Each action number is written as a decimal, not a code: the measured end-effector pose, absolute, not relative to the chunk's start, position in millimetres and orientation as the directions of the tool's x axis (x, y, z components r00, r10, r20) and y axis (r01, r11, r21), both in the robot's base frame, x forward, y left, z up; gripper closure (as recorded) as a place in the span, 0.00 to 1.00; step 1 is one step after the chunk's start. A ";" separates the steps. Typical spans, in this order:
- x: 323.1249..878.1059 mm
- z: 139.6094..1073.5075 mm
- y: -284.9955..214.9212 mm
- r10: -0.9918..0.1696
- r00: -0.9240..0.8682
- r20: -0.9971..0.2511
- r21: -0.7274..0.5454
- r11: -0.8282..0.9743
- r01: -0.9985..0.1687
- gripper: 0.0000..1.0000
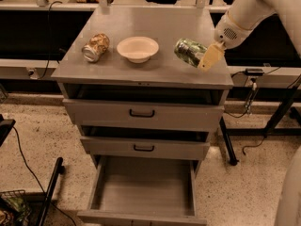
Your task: Pick green can from bottom drawer and place on counter
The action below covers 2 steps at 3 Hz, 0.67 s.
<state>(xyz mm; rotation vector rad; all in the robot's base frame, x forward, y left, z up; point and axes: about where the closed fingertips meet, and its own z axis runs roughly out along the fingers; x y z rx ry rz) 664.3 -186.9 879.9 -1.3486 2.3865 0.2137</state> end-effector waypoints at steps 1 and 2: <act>673.8 868.1 -190.1 -0.790 -0.465 -0.400 -0.065 0.531 -0.845 0.87; 680.1 858.4 -192.8 -0.791 -0.470 -0.392 -0.071 0.536 -0.841 0.64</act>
Offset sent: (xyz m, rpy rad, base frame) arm 0.0177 -0.0140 -0.0279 -0.0394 -0.0009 -0.0250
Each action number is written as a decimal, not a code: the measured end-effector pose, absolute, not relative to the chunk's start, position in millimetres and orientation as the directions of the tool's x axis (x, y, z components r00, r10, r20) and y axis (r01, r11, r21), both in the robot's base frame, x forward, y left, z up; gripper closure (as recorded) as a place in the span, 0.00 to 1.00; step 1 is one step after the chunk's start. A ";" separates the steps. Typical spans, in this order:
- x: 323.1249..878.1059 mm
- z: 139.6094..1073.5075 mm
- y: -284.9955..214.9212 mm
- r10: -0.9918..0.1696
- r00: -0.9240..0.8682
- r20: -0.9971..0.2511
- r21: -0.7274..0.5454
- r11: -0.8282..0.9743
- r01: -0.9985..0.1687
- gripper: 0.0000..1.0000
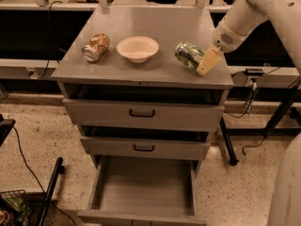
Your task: Pick green can from bottom drawer and place on counter
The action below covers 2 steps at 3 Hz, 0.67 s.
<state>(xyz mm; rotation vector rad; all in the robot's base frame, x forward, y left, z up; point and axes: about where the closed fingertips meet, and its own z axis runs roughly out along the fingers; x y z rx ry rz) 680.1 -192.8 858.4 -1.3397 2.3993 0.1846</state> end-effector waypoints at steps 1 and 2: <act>682.5 855.5 -190.6 -0.790 -0.468 -0.395 -0.071 0.535 -0.842 0.39; 684.6 852.6 -188.7 -0.790 -0.467 -0.397 -0.071 0.534 -0.843 0.16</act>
Offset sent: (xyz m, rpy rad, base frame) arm 0.0022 0.0020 -0.0027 0.0024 -0.0014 0.0014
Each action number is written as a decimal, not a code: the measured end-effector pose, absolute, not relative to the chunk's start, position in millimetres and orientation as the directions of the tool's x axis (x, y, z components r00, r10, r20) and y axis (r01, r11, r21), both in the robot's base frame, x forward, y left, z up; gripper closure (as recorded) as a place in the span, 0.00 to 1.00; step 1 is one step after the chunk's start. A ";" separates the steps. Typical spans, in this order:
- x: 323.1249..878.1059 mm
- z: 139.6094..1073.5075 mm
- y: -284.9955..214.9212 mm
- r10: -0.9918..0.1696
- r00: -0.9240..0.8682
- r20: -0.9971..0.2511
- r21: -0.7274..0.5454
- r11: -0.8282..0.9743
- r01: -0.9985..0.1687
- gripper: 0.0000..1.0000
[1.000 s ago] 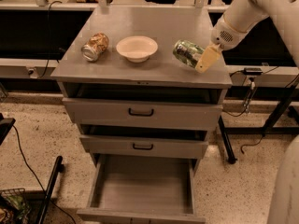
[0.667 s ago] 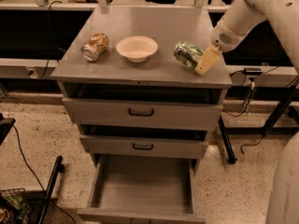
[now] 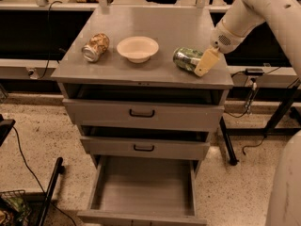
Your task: Pick green can from bottom drawer and place on counter
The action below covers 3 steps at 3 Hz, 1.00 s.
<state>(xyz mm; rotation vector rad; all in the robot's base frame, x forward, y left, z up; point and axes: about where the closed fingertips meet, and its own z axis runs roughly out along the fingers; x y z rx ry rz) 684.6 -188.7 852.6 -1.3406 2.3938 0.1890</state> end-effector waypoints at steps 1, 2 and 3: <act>686.5 849.8 -186.9 -0.790 -0.466 -0.398 -0.070 0.533 -0.843 0.00; 686.5 849.3 -188.1 -0.789 -0.464 -0.402 -0.071 0.532 -0.844 0.00; 678.5 857.2 -200.3 -0.780 -0.424 -0.460 -0.090 0.516 -0.852 0.00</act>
Offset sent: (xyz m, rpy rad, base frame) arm 0.0016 0.0015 -0.0024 0.0015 -0.0003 0.0012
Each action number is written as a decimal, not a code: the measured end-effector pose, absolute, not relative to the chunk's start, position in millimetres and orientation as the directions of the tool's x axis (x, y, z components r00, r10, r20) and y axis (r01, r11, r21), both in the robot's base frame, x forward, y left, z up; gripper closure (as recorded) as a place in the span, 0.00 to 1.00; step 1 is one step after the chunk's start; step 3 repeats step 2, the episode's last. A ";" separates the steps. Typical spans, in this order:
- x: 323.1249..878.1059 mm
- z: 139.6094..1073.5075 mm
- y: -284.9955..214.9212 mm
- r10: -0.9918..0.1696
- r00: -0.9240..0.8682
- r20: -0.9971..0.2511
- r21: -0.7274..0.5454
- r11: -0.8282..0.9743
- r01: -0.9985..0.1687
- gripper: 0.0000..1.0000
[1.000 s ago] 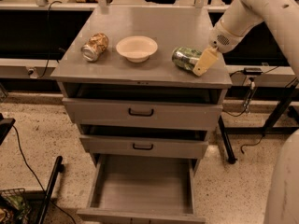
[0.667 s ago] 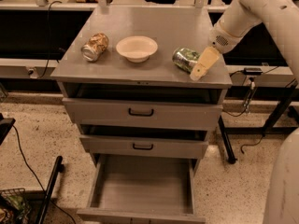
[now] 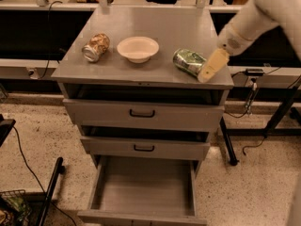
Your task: Pick green can from bottom drawer and place on counter
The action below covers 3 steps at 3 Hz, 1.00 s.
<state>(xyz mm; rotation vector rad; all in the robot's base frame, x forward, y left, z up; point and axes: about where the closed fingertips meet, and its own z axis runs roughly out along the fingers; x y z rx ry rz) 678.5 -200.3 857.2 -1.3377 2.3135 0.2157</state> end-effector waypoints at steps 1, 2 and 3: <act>652.3 879.9 -218.3 -0.767 -0.334 -0.548 -0.154 0.485 -0.861 0.00; 647.2 877.5 -230.2 -0.762 -0.338 -0.552 -0.158 0.493 -0.856 0.00; 647.2 877.5 -230.2 -0.762 -0.338 -0.552 -0.158 0.493 -0.856 0.00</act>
Offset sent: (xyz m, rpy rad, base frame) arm -0.0227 -0.0161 0.0204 0.0545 -0.0976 0.0396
